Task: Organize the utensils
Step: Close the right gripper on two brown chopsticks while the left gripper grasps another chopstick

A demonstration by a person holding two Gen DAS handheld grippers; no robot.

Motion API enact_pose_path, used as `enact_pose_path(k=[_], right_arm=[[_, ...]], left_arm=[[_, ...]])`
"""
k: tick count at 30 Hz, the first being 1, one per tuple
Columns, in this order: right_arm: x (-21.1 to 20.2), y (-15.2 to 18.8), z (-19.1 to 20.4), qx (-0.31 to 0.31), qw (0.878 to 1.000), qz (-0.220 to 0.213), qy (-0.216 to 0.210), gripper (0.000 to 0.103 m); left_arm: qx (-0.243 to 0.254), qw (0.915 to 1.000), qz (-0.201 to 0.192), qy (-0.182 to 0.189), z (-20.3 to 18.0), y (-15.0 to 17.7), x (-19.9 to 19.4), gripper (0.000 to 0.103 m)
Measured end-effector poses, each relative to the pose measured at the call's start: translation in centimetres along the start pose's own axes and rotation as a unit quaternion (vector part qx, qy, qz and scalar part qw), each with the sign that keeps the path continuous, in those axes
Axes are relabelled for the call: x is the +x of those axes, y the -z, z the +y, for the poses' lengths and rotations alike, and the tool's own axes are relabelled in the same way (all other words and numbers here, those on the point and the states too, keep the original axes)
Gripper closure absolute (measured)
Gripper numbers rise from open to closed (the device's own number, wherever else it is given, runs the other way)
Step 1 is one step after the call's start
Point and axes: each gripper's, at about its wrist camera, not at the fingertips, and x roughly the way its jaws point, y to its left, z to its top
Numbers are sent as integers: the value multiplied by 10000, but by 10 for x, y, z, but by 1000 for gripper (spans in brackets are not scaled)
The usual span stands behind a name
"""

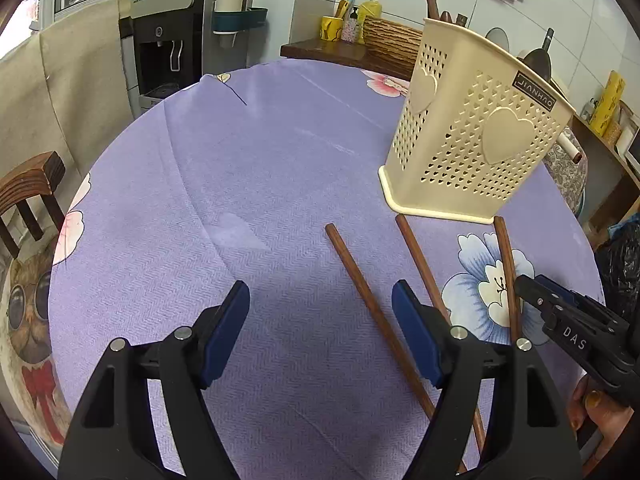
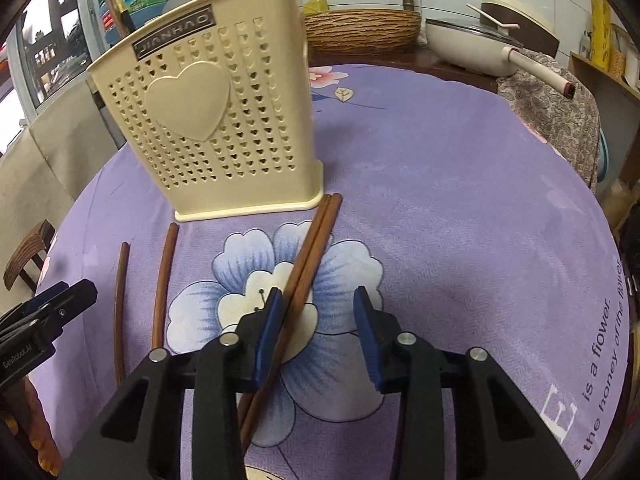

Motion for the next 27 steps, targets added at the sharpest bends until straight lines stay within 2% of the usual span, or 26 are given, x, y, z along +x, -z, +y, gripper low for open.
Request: enact_pose_path(k=[3, 8, 14, 16, 19, 24, 27], right_arm=[[2, -3, -2, 5, 10000, 69, -66, 69], [9, -14, 5, -163, 9997, 82, 184, 69], [26, -30, -5, -127, 9994, 168, 269, 78], [29, -35, -11, -137, 9987, 164, 459, 87], [28, -35, -18, 67, 9994, 188, 268, 88], [34, -41, -13, -1, 9996, 209, 196, 88], [33, -41, -7, 21, 9997, 210, 136, 88]], left_arm=[[1, 10000, -5, -21, 1, 0, 0, 30], [23, 10000, 16, -51, 0, -1, 2, 30], [89, 9999, 37, -96, -3, -2, 3, 30], [133, 9998, 13, -116, -3, -3, 1, 30], [147, 9998, 12, -143, -1, -4, 0, 30], [114, 9998, 79, -153, 1, -8, 6, 30], [64, 9998, 172, -102, 0, -12, 11, 38]])
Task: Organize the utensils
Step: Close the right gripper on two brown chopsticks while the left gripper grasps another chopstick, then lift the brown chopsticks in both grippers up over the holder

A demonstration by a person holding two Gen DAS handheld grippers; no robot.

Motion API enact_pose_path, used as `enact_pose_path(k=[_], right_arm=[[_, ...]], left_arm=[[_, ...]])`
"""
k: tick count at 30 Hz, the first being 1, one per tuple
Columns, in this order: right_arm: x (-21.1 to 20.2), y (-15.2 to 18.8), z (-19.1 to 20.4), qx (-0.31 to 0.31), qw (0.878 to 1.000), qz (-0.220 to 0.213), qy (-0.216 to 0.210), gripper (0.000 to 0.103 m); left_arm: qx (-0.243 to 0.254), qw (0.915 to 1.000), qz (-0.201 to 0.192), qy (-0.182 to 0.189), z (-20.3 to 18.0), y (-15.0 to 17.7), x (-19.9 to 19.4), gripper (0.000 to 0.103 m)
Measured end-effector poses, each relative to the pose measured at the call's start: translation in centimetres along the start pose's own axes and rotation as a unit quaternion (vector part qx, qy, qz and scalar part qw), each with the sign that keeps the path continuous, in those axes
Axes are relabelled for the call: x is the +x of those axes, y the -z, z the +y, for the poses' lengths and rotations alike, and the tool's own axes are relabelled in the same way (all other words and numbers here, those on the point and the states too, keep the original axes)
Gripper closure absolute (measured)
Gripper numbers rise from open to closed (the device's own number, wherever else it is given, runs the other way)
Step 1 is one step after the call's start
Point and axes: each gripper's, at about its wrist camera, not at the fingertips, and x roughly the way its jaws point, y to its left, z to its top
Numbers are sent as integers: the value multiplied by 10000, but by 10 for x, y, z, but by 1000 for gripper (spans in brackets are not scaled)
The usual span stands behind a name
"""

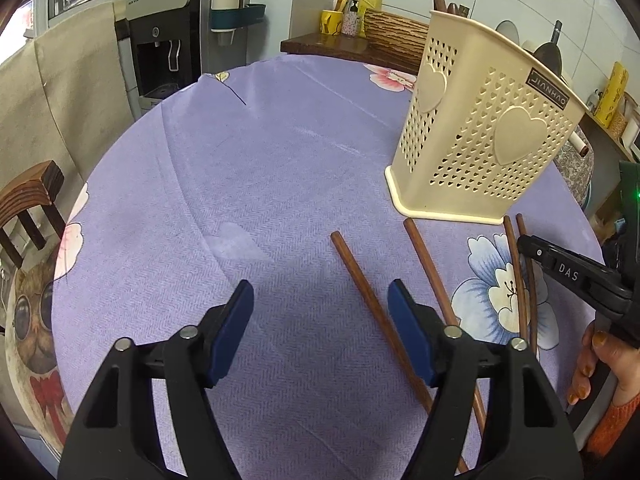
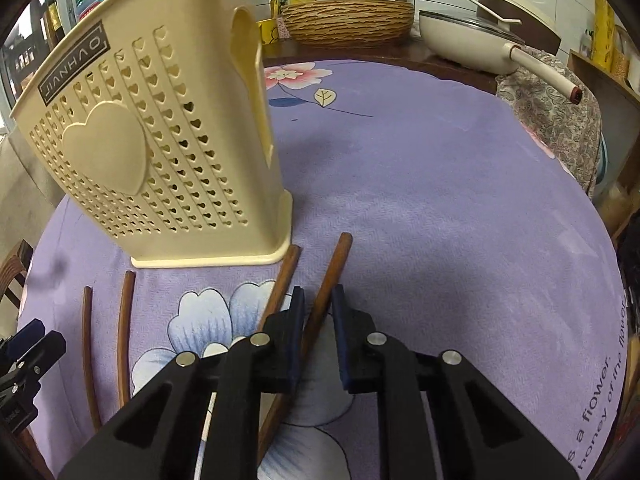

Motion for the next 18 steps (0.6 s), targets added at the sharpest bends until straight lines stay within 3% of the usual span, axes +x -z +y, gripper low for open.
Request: enact_pose_path(k=[9, 12, 18], right_arm=[[-2, 2, -3, 123, 9997, 21, -212, 91], [0, -1, -6, 241, 9993, 44, -283, 91], [6, -7, -7, 347, 9992, -43, -196, 93]], left_arm=[[172, 9994, 303, -83, -22, -11, 26, 60], [262, 9991, 222, -245, -30, -11, 29, 65], [319, 9989, 234, -255, -40, -16, 33, 88]])
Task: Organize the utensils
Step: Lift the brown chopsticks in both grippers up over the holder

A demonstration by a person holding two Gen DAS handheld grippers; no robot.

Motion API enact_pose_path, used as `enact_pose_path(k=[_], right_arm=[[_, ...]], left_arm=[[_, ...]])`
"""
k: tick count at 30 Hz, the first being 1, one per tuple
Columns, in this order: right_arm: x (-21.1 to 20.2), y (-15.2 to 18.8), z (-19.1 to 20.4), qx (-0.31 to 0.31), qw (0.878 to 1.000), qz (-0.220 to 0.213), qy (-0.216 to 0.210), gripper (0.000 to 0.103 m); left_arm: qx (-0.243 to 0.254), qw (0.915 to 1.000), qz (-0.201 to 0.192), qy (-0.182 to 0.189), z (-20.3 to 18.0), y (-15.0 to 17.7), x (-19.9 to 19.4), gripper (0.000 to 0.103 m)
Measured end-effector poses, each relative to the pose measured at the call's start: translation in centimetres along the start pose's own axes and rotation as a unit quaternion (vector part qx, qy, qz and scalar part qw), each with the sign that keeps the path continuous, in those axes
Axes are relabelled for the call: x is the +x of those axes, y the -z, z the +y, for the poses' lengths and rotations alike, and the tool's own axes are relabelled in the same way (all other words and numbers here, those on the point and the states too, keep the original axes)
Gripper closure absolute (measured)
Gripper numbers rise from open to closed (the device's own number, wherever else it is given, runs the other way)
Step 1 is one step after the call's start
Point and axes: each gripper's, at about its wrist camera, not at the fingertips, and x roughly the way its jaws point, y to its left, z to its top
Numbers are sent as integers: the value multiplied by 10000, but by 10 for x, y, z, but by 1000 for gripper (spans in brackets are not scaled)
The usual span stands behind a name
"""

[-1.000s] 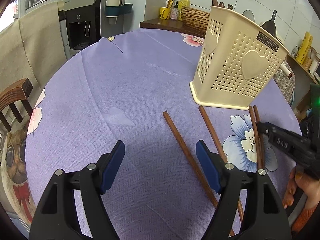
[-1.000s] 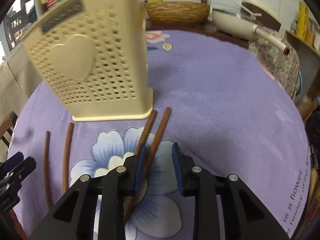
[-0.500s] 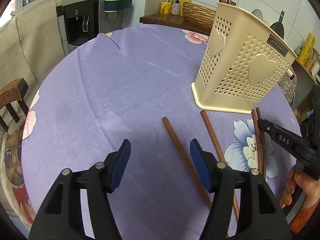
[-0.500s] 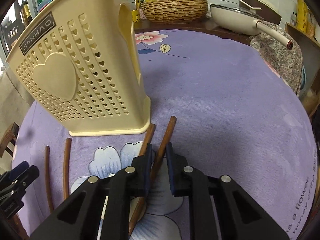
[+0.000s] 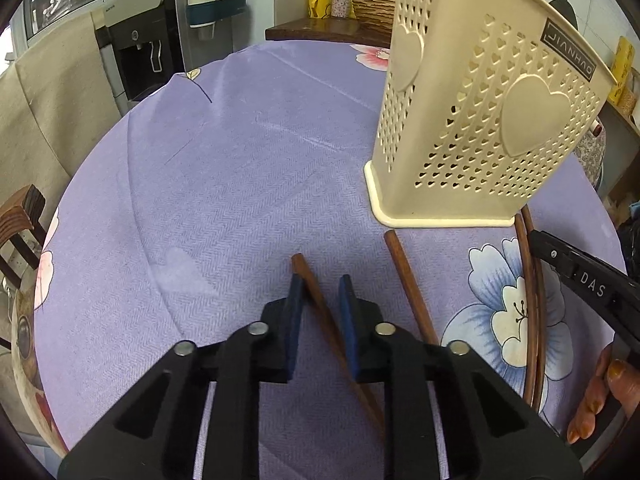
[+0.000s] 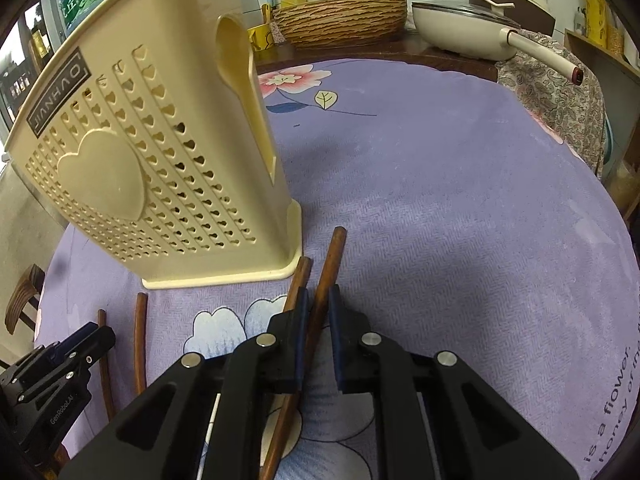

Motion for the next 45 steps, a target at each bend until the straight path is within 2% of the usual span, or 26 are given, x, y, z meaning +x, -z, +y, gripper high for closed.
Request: enact_pose_path(k=[9, 15, 21, 26, 30, 34, 41, 45], right_arm=[[-1, -2, -16, 408, 9985, 12, -377, 94], [-11, -4, -23, 664, 9955, -105, -663, 95], [-35, -1, -35, 957, 9873, -350, -1219, 96], [-74, 2, -46, 998, 9794, -691, -1615, 96], [-114, 0, -46, 844, 9710, -1009, -1999, 96], [-157, -1, -39, 445, 9656, -1364, -2170, 96], [-204, 1, -24, -154, 9619, -1703, -2134, 96], [-212, -3, -14, -404, 9606, -1835, -2049, 96]], left_arm=[[-135, 9996, 32, 254, 3, -6, 4, 92], [-318, 9981, -208, 475, 15, -15, -5, 93], [-420, 9944, -583, 775, 23, -17, -40, 93], [-419, 9885, -1012, 1040, 29, -21, -81, 94], [-298, 9816, -1405, 1258, 28, -24, -120, 96], [-133, 9762, -1687, 1358, 27, -25, -151, 96], [-57, 9710, -1944, 1391, 30, -25, -181, 97], [-24, 9680, -2121, 1345, 31, -31, -193, 97]])
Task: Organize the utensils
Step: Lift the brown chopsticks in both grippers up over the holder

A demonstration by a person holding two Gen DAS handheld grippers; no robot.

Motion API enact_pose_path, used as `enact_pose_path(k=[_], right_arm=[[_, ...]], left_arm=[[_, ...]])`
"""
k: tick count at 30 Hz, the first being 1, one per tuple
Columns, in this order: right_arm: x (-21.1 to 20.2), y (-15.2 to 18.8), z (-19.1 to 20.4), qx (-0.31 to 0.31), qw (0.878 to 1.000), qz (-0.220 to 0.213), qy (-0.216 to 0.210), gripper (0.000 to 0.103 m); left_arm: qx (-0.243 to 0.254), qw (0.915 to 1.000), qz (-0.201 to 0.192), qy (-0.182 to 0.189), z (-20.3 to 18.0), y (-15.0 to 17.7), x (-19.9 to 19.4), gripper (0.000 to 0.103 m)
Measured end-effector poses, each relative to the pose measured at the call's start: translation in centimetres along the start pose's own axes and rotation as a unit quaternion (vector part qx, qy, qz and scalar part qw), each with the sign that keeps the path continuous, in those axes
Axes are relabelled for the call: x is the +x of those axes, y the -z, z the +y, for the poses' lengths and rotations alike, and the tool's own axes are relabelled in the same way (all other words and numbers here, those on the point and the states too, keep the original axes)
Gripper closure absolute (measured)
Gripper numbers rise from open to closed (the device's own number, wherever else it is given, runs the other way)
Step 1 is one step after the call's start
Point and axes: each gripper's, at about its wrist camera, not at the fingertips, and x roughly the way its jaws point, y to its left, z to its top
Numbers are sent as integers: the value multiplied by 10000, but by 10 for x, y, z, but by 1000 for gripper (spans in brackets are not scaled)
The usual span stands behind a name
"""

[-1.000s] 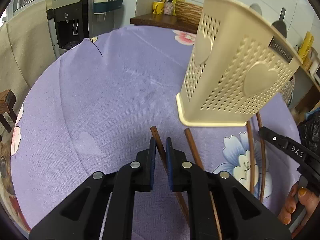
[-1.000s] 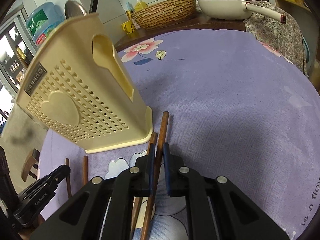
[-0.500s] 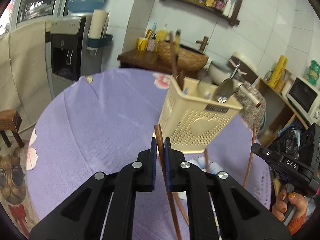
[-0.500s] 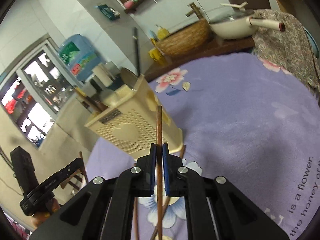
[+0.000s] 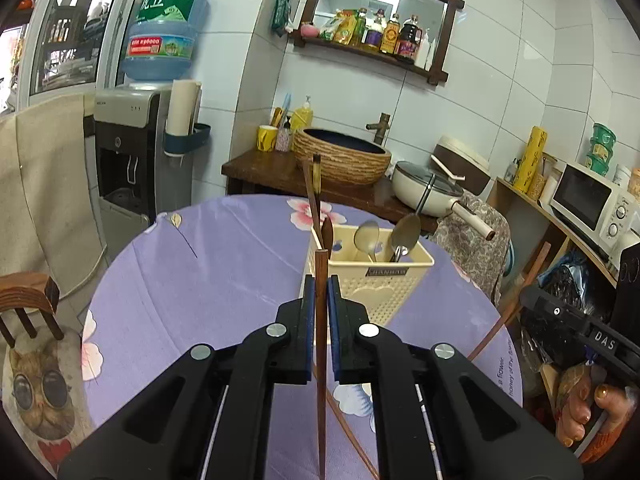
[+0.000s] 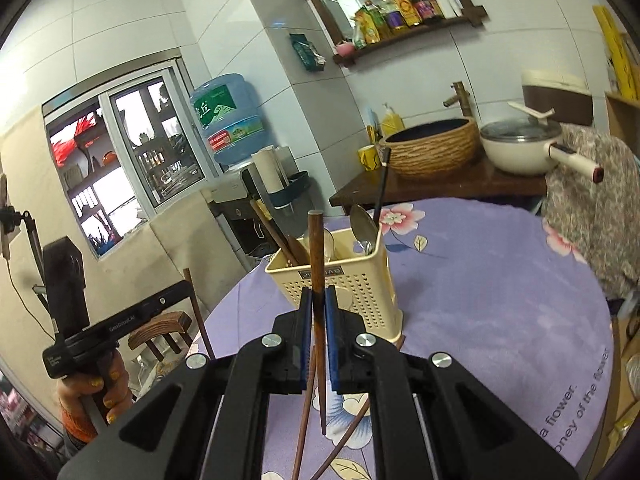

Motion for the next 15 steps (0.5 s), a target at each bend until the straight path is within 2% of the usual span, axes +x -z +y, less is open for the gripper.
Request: enact_pose_path(k=[8, 15], right_arm=[[14, -6, 13, -268, 9996, 78, 24, 96], [14, -16, 21, -434, 9990, 33, -21, 96]], left_arm=[[18, 9999, -105, -102, 2, -12, 2, 97], [136, 9995, -278, -13, -3, -30, -6, 97]])
